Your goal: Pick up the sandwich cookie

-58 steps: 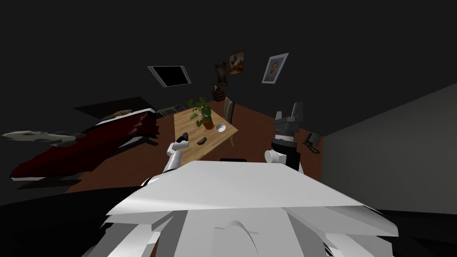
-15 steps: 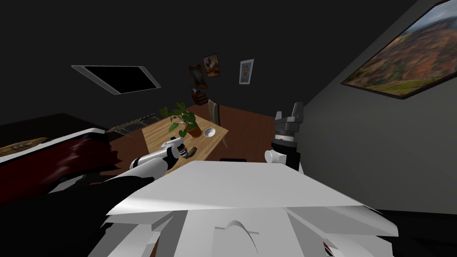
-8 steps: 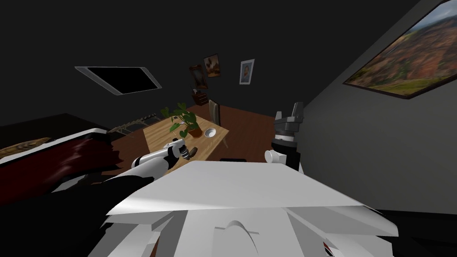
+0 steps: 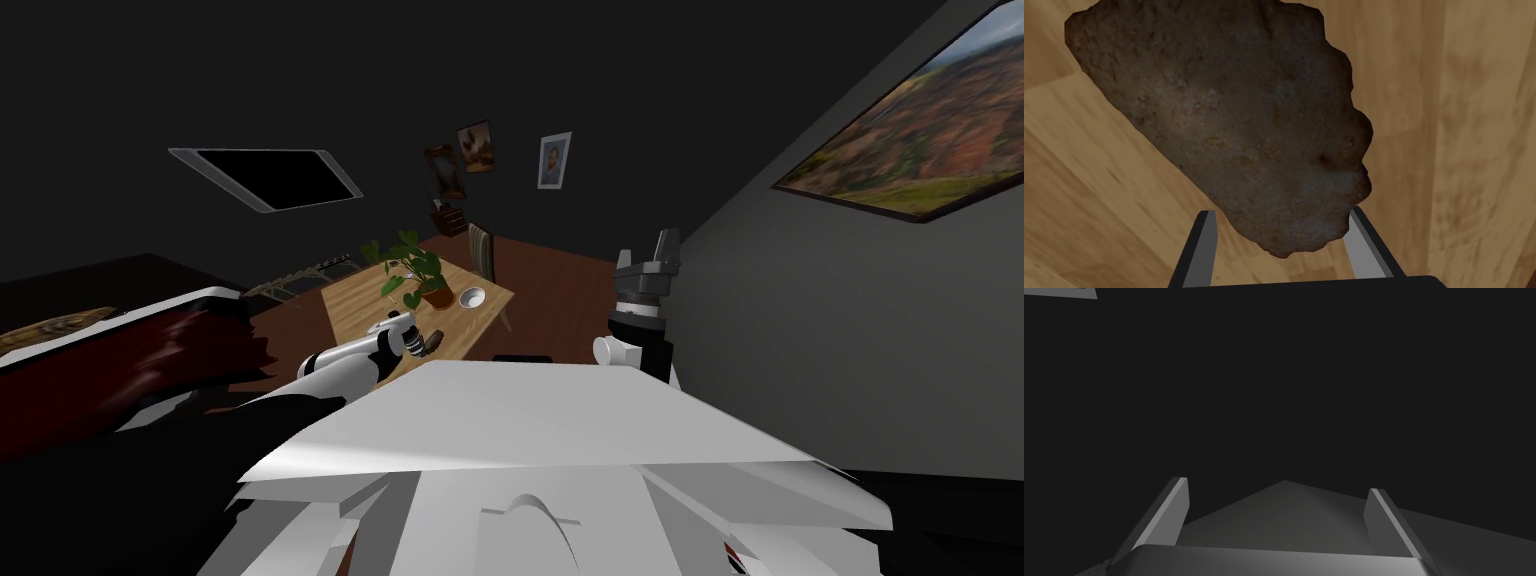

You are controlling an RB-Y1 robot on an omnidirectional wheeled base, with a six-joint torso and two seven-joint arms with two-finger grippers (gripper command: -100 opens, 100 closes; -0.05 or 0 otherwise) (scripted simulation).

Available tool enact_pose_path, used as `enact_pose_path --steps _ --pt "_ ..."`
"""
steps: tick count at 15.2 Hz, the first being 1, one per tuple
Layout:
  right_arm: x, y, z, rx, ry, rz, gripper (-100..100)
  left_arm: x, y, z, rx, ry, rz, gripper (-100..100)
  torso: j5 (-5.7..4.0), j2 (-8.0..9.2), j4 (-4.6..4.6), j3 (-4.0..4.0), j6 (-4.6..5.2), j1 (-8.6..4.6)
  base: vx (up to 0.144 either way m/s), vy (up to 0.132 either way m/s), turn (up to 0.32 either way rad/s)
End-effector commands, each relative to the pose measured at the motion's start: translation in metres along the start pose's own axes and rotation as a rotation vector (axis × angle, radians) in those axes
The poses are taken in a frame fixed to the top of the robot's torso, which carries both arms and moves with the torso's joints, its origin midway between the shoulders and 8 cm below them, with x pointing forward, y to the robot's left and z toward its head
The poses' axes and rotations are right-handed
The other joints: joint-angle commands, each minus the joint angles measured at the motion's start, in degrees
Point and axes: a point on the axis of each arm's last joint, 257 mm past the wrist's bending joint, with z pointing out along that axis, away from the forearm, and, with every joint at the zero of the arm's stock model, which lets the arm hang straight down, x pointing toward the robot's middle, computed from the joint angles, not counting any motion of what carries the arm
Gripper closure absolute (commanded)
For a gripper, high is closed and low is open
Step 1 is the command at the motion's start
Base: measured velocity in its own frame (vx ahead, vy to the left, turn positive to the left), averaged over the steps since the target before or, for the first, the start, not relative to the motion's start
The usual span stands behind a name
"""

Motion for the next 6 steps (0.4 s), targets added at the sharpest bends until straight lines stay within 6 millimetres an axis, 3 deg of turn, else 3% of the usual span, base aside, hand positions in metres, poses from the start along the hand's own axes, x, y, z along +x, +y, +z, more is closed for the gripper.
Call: enact_pose_path --steps 1,3,4,6 --pt "0.000 0.000 0.000 0.000 0.000 0.000 0 -0.003 -0.005 -0.007 0.001 0.000 -0.002 100 0.00 0.00 0.00 0.00 0.00 0.00 -0.012 -0.018 -0.025" --pt "0.000 0.000 0.000 0.000 0.000 0.000 0 -0.003 0.001 -0.004 -0.014 -0.001 -0.003 100 -0.04 0.03 0.02 0.02 0.03 -0.10 -0.018 -0.027 -0.025" --pt "0.000 0.000 0.000 0.000 0.000 0.000 0 -0.007 -0.011 -0.016 0.000 -0.001 -0.006 100 -0.02 0.06 0.01 0.04 -0.01 -0.12 -0.024 -0.040 -0.017" --pt "0.000 0.000 0.000 0.000 0.000 0.000 0 -0.005 -0.009 -0.014 -0.003 0.000 -0.006 100 -0.10 0.10 0.04 0.07 0.02 -0.21 -0.020 -0.030 -0.013"
